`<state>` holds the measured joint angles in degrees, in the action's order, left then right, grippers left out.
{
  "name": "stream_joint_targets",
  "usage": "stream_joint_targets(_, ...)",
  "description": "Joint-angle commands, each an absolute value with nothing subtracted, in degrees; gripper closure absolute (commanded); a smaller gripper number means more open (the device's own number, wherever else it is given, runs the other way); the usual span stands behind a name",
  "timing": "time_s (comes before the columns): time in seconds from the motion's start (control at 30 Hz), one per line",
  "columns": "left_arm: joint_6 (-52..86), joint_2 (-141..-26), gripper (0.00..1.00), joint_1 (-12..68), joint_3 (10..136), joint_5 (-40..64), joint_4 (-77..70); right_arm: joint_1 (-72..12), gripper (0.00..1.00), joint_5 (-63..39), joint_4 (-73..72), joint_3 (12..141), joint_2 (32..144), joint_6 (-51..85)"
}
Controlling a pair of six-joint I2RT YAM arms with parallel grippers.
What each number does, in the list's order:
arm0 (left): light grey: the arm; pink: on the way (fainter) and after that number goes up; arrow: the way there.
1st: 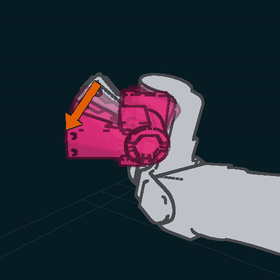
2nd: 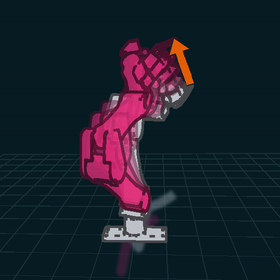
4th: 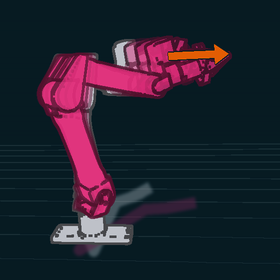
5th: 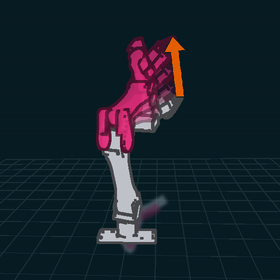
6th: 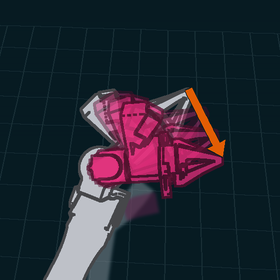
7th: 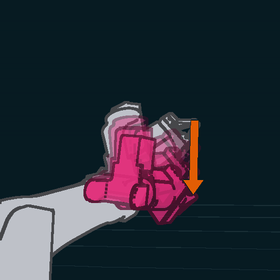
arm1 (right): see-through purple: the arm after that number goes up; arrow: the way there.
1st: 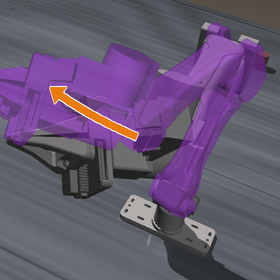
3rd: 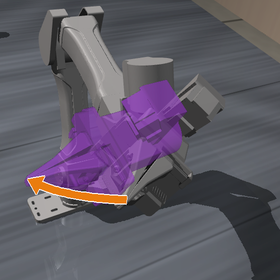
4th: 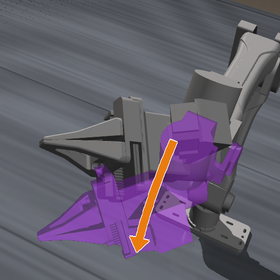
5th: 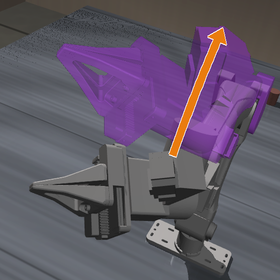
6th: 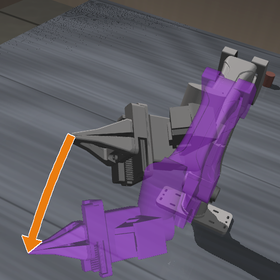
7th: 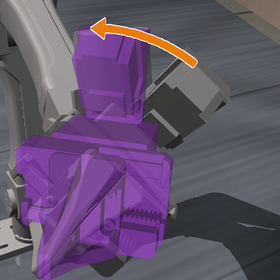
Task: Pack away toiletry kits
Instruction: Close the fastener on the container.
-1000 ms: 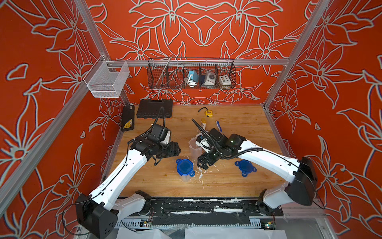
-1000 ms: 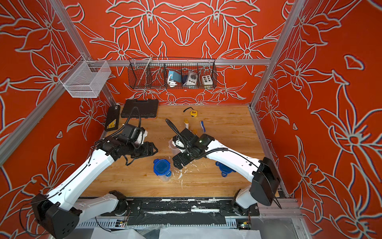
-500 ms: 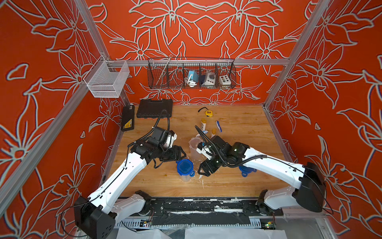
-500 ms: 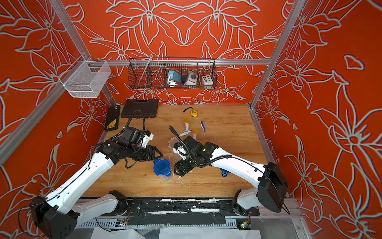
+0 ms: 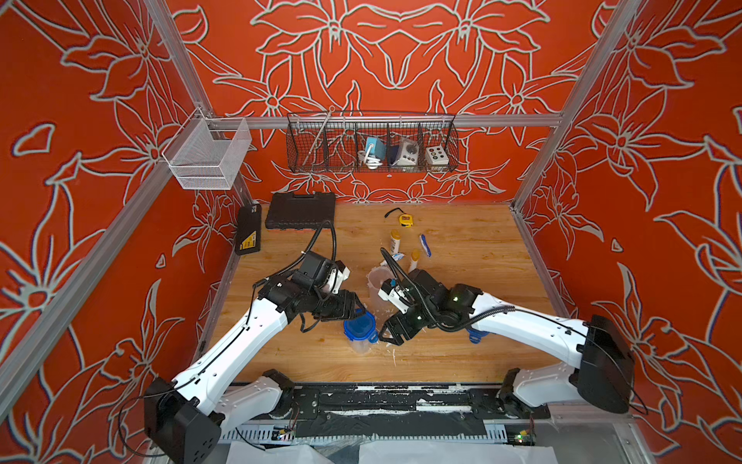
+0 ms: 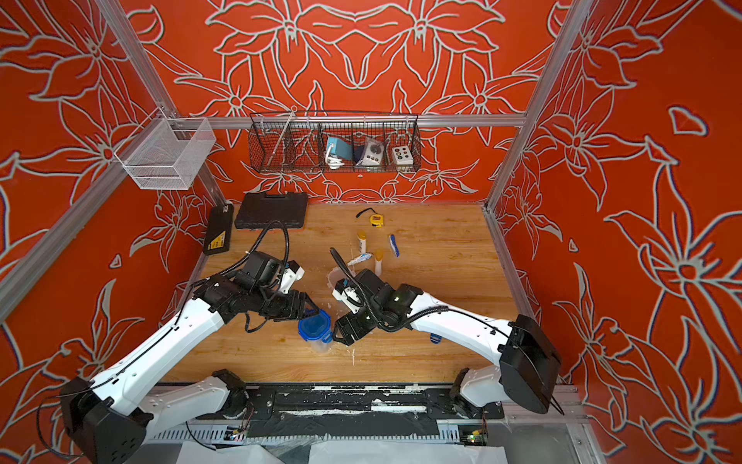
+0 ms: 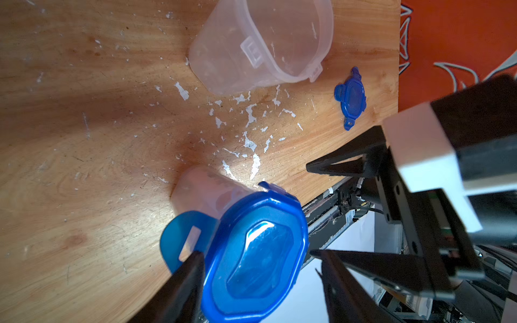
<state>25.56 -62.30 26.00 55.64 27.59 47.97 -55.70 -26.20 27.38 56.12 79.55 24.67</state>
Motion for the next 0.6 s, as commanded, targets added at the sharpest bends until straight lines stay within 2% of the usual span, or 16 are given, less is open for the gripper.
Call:
stream_joint_targets(0.0,25.4,-61.8,0.33,26.5,54.5,29.5,48.0,-56.3,0.17,-26.7,23.9,55.3,79.9,26.5)
stream_joint_targets(0.57,26.0,-60.8,0.34,27.0,50.9,30.5,48.6,-56.4,0.18,-25.5,23.2,53.2,80.3,25.7)
